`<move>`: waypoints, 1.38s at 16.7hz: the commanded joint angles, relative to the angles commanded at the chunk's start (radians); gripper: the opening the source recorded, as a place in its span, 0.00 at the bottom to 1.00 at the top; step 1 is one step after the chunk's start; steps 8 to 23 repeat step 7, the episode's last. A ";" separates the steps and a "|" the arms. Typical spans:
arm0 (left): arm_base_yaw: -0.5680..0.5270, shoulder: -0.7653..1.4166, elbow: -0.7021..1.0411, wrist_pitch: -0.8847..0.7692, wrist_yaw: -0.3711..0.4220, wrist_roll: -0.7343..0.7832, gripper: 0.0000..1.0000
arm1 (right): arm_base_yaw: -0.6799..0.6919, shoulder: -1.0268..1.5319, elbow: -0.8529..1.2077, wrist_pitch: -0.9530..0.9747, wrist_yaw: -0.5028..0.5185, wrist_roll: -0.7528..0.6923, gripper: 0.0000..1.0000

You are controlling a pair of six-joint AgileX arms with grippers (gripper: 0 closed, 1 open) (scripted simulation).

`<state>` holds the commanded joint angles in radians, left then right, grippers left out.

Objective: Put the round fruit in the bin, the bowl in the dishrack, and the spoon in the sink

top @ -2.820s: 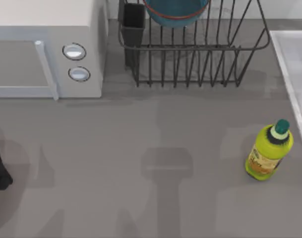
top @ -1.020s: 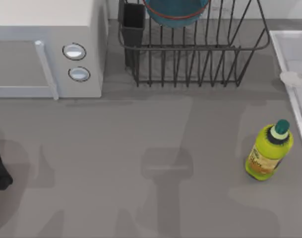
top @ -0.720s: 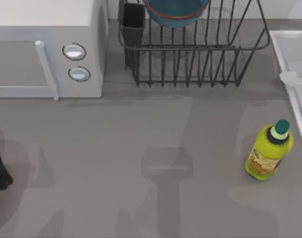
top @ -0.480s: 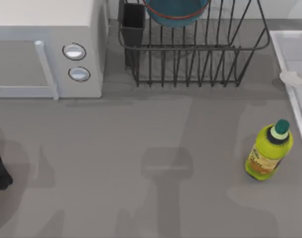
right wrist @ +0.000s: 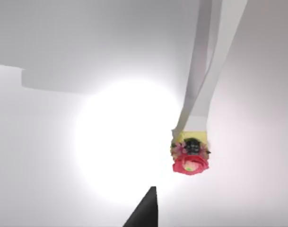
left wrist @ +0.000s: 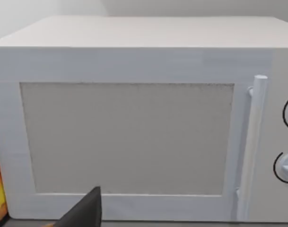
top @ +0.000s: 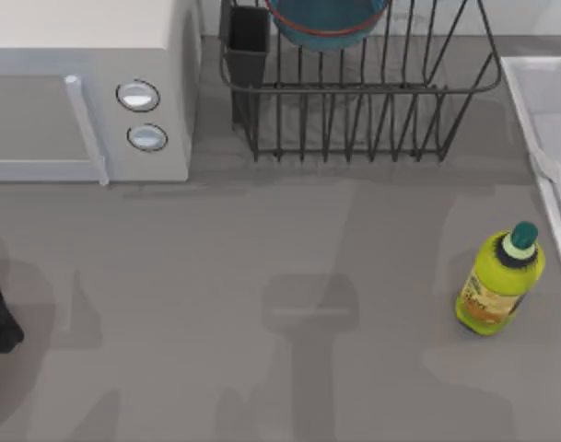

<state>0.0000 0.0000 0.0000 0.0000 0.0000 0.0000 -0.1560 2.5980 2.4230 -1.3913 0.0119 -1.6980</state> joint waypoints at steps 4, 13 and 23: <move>0.000 0.000 0.000 0.000 0.000 0.000 1.00 | 0.000 0.000 0.000 0.000 0.000 0.000 1.00; 0.000 0.000 0.000 0.000 0.000 0.000 1.00 | 0.000 0.000 0.000 0.000 0.000 0.000 1.00; 0.000 0.000 0.000 0.000 0.000 0.000 1.00 | 0.000 0.000 0.000 0.000 0.000 0.000 1.00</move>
